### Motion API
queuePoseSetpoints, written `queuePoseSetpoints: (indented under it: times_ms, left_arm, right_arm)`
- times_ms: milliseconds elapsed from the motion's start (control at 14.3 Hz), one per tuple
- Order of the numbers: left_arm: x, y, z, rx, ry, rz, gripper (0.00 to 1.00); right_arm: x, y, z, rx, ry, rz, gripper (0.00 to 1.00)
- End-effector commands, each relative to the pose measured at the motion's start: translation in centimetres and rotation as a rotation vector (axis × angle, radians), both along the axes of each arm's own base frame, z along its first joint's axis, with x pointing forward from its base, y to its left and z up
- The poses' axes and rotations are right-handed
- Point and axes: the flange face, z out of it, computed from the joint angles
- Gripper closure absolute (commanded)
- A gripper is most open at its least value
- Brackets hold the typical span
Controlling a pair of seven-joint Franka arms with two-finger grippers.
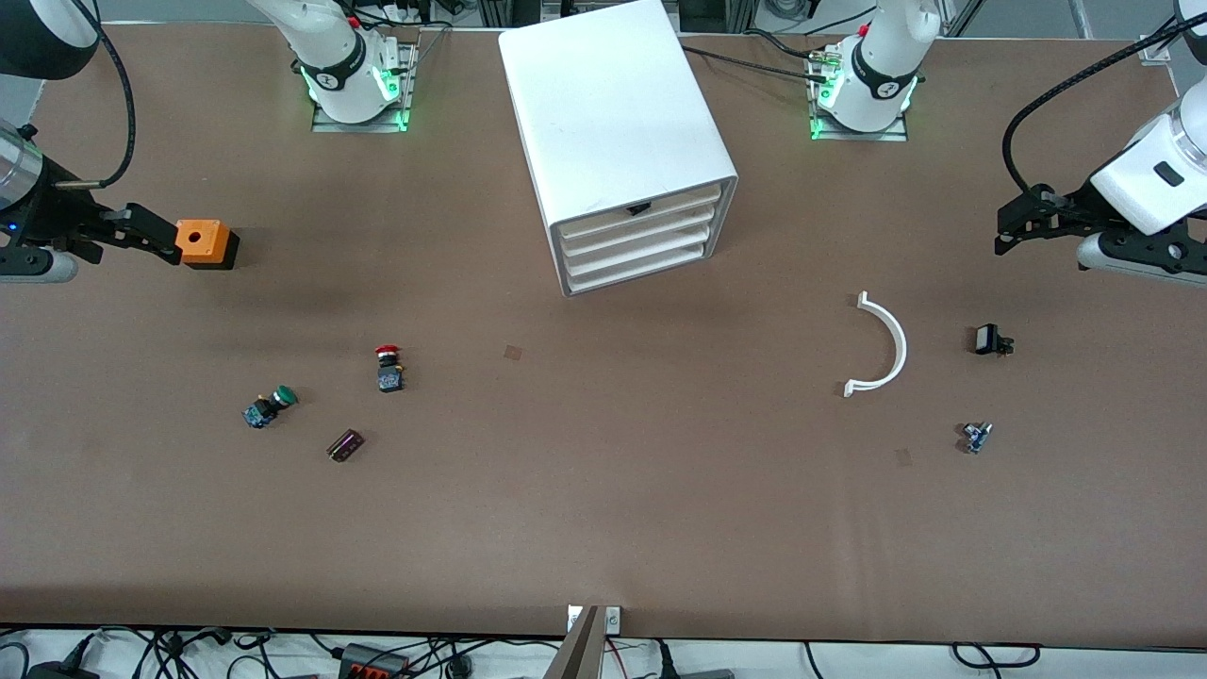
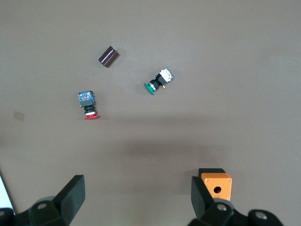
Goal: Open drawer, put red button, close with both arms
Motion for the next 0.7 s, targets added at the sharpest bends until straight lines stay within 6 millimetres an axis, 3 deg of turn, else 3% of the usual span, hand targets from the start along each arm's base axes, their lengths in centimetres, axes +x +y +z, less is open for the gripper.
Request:
queuePoseSetpoints:
  times_ms: [0,350,630]
  left_arm:
    - [0.4,0.8,0.5,0.007,0.007,-0.007,0.0]
    - [0.5,0.6,0.6,0.012,0.007,-0.007,0.0]
    - [0.3,0.6,0.4,0.005,0.024,0.002,0.0]
  right_arm:
    - [-0.5,0.2,0.3,-0.004,-0.014,0.01,0.0]
    - [-0.5,0.2,0.4,-0.004,-0.009,0.009,0.0]
    - [0.2,0.7,-0.8,-0.007,0.006,0.007,0.0]
